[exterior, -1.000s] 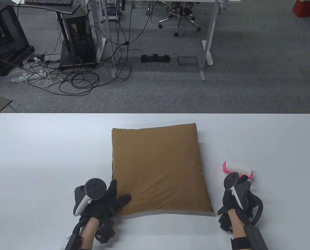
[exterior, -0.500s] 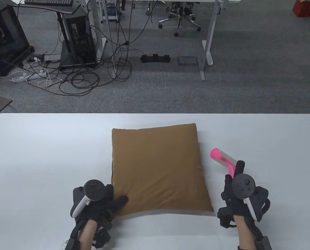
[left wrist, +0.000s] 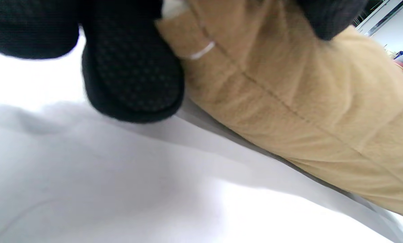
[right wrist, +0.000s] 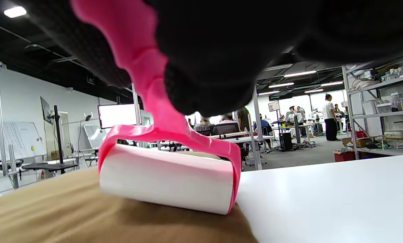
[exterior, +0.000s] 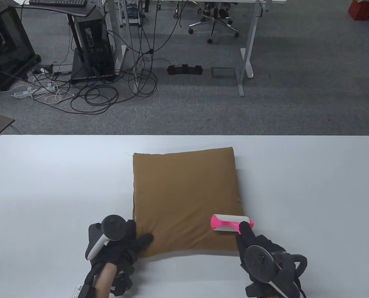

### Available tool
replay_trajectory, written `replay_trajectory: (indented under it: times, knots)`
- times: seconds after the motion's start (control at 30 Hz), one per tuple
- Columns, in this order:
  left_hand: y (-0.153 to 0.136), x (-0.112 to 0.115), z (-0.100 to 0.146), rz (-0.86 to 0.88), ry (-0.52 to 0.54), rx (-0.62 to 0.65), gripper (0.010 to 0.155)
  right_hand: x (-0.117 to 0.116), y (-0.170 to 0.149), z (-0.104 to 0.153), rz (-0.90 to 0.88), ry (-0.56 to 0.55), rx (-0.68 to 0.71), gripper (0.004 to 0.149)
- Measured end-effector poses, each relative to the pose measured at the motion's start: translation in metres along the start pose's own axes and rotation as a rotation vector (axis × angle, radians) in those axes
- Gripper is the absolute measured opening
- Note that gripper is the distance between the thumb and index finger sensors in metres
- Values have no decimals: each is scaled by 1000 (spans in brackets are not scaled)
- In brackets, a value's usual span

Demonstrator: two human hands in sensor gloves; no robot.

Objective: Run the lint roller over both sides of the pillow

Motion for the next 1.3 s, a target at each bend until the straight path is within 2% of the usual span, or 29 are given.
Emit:
replay_trajectory:
  times: [0.1, 0.27, 0.4, 0.5, 0.57, 0.67, 1.03, 1.17, 1.3]
  knots:
    - [2, 0, 2, 7, -4, 10, 99, -17, 4, -9, 46, 61, -42, 43]
    - [4, -1, 4, 3, 9, 20, 99, -27, 18, -29, 101, 23, -55, 49]
    - [3, -2, 4, 26, 16, 26, 97, -35, 26, -48, 130, 68, -81, 55]
    - [4, -7, 6, 40, 138, 46, 95, -45, 28, -63, 130, 102, -90, 60]
    - [4, -9, 7, 31, 163, 42, 93, -53, 28, -75, 110, 139, -98, 64]
    - [2, -7, 5, 45, 140, 31, 94, -64, 28, -91, 55, 225, -106, 68]
    - [-1, -7, 4, 72, 131, 6, 95, -114, 5, -164, -167, 364, -297, 66]
    - [-1, -7, 3, 74, 129, -1, 95, -127, 4, -179, -223, 419, -320, 64]
    - [-2, -9, 3, 73, 129, -5, 94, -121, 2, -178, -251, 443, -304, 63]
Point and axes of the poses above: the tracker on the back of each hand, its own y axis roughly to the thumb side, its own z axis roughly from the fingertips to the wrist, x = y × z, the point moved 2 cm from there along -z, roughly from the wrist to the fingertips, and after that the axes turned 8 degrees about -x, right-handed, at the moved point
